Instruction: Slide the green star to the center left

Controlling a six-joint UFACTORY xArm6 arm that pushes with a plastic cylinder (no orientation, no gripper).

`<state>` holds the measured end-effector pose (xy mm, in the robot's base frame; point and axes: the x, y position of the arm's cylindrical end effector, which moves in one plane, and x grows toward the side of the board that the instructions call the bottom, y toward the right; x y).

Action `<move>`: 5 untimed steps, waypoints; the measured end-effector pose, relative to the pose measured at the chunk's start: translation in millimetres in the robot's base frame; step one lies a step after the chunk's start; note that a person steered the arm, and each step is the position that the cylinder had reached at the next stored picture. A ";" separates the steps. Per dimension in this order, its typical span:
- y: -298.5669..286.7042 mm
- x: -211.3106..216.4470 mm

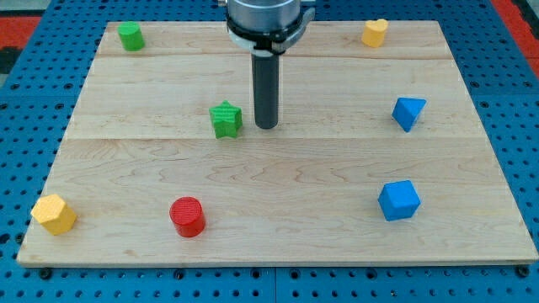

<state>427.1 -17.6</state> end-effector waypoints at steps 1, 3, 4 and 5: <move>-60.9 -12.8; -113.2 -43.0; -171.4 -42.1; -163.1 -44.2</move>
